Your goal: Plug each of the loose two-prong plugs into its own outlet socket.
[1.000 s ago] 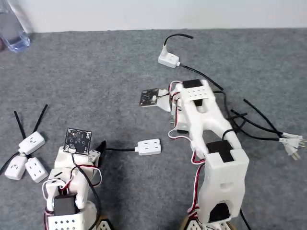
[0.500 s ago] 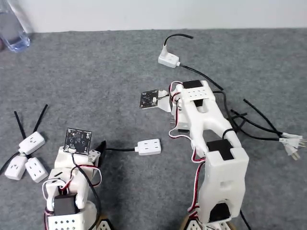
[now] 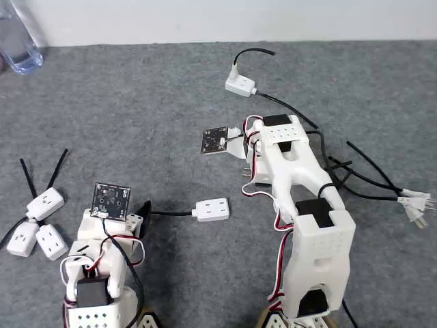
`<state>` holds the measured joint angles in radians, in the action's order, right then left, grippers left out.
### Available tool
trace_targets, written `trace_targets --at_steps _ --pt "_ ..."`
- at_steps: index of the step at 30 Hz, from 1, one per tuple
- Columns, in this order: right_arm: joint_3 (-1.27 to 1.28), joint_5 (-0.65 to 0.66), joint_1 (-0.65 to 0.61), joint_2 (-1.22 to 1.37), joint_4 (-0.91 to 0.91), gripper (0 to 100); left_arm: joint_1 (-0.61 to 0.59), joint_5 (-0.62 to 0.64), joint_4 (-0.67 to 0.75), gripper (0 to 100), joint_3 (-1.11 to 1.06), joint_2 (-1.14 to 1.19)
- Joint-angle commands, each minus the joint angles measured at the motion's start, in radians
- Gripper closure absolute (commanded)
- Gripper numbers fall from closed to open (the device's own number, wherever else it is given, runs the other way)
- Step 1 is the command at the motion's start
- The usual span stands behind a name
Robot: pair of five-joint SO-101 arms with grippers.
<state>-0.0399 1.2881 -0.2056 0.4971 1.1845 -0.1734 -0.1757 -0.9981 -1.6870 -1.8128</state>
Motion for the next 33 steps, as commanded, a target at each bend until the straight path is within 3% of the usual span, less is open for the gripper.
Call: trace_targets --at_steps 1,23,25,27,33 --pt "-0.054 0.011 0.008 -0.01 -0.021 80.8 0.005 -0.012 0.02 74 0.005 -0.003" --pt "-0.051 0.011 -0.036 -0.002 -0.021 81.4 0.005 -0.012 0.02 74 0.005 -0.003" --pt "-0.048 0.011 -0.035 -0.002 -0.021 86.5 0.005 -0.012 0.02 74 0.005 -0.003" --pt "-0.048 0.011 -0.035 -0.001 -0.021 98.5 0.005 -0.012 0.02 74 0.005 -0.003" --pt "-0.052 0.012 -0.016 0.05 -0.022 98.6 0.005 -0.012 0.02 74 0.005 -0.003"
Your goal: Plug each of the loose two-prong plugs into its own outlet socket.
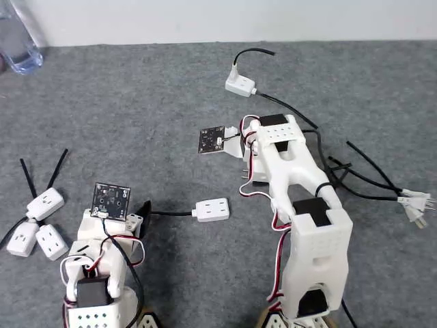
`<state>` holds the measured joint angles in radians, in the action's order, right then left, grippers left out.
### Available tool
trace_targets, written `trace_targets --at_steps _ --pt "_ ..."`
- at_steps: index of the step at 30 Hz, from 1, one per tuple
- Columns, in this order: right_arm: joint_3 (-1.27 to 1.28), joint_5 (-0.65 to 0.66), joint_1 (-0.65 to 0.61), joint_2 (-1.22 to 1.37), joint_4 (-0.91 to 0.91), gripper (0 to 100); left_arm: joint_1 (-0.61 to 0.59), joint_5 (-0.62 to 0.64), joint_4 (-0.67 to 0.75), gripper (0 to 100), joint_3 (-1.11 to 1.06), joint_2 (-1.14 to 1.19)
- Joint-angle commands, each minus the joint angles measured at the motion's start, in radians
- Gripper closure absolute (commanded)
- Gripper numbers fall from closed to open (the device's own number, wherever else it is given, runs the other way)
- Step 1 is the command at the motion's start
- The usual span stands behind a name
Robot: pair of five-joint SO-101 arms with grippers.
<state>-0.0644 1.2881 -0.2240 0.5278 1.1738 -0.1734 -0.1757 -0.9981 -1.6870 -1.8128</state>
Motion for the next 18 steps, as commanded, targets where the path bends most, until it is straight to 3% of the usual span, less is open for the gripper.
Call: trace_targets --at_steps 1,11,18 --pt "-0.028 0.018 0.004 0.028 -0.016 98.9 0.005 -0.012 0.02 74 0.005 -0.003" --pt "-0.023 0.011 0.01 -0.094 0.099 99.0 0.005 -0.012 0.025 74 0.005 -0.003" --pt "-0.021 -0.222 -0.07 -0.219 0.277 99.0 0.083 -0.069 0.02 74 0.005 -0.003"
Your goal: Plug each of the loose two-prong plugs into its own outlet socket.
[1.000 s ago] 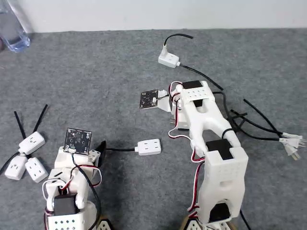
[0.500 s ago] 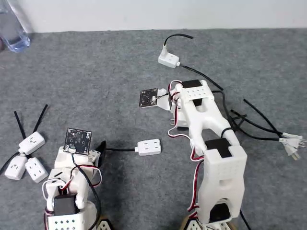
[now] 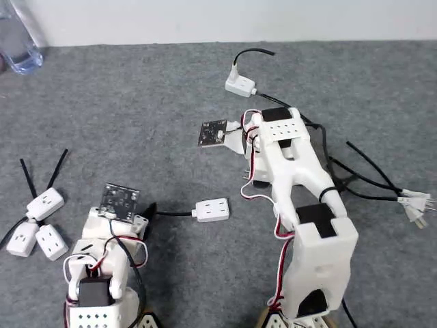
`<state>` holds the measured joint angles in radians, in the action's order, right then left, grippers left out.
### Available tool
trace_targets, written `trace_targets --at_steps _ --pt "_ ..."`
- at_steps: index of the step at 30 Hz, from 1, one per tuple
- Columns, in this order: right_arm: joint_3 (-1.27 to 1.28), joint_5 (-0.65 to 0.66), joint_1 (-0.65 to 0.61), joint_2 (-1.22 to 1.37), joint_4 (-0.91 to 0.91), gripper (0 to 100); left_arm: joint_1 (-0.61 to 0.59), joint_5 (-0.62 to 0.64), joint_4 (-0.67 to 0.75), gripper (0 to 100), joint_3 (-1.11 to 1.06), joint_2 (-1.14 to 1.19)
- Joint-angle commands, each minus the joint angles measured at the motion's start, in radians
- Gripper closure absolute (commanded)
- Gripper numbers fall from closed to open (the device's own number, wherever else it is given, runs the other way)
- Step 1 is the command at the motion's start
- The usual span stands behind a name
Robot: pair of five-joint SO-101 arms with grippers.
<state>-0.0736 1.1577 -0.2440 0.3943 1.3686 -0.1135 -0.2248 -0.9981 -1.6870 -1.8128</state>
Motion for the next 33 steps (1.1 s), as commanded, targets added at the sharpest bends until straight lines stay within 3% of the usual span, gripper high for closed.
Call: trace_targets --at_steps 1,10,17,20,26,28,33 --pt "-0.012 -0.124 -0.073 -0.097 0.104 99.0 0.028 -0.023 0.018 74 0.005 -0.003" --pt "-0.011 -0.373 -0.266 -0.189 0.232 99.0 0.101 -0.017 0.025 73 0.005 -0.006" --pt "-0.011 -0.443 -0.294 -0.335 0.311 99.0 0.109 -0.003 0.068 73 0.005 -0.008" --pt "-0.011 -0.459 -0.3 -0.403 0.331 99.0 0.167 0.201 0.132 73 0.005 -0.008" --pt "-0.006 -0.46 -0.3 -0.509 0.38 99.0 0.308 0.931 0.316 73 0.005 -0.008" --pt "0.029 -0.46 -0.298 -0.542 0.378 99.0 0.318 1.028 0.354 73 0.005 -0.008" --pt "0.161 -0.46 -0.318 -0.638 0.311 99.0 0.339 1.137 0.353 73 0.005 -0.005"
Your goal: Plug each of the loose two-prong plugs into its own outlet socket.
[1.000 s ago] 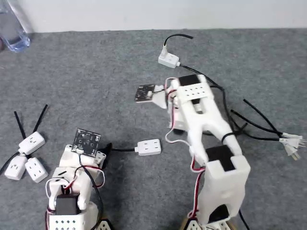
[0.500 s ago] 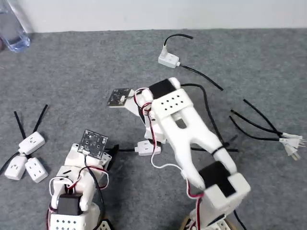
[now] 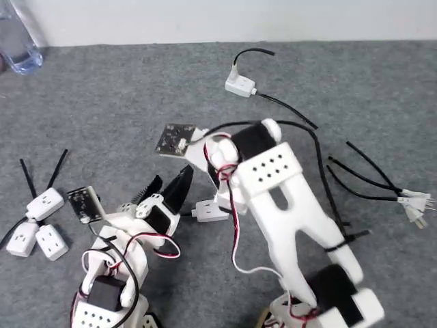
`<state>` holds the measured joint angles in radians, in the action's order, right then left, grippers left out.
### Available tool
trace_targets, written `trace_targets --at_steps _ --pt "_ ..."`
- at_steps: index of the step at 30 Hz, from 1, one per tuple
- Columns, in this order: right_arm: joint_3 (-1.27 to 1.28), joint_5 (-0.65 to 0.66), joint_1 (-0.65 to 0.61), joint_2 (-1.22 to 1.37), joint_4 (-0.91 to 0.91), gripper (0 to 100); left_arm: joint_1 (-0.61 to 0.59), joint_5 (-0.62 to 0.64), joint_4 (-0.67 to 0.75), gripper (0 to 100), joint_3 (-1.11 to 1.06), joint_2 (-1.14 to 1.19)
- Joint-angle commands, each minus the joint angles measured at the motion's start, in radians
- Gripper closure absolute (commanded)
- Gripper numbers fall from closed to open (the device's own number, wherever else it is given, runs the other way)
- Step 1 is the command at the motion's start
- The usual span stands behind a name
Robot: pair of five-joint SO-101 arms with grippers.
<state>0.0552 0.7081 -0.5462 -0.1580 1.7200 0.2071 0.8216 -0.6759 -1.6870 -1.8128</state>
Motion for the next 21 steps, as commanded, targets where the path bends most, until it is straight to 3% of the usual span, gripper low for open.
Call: trace_targets --at_steps 1,5,14,21 --pt "0.057 -0.011 -0.019 -0.11 -0.059 99.0 0.029 0.135 0.031 73 0.005 -0.005" --pt "0.126 -0.011 -0.038 -0.197 -0.108 99.0 0.101 0.253 0.021 73 0.005 -0.003" --pt "0.153 -0.061 -0.11 -0.234 -0.173 99.0 0.232 0.255 -0.084 73 0.005 -0.003" --pt "0.141 -0.061 -0.108 -0.236 -0.177 99.0 0.242 0.255 -0.097 73 0.005 -0.003"
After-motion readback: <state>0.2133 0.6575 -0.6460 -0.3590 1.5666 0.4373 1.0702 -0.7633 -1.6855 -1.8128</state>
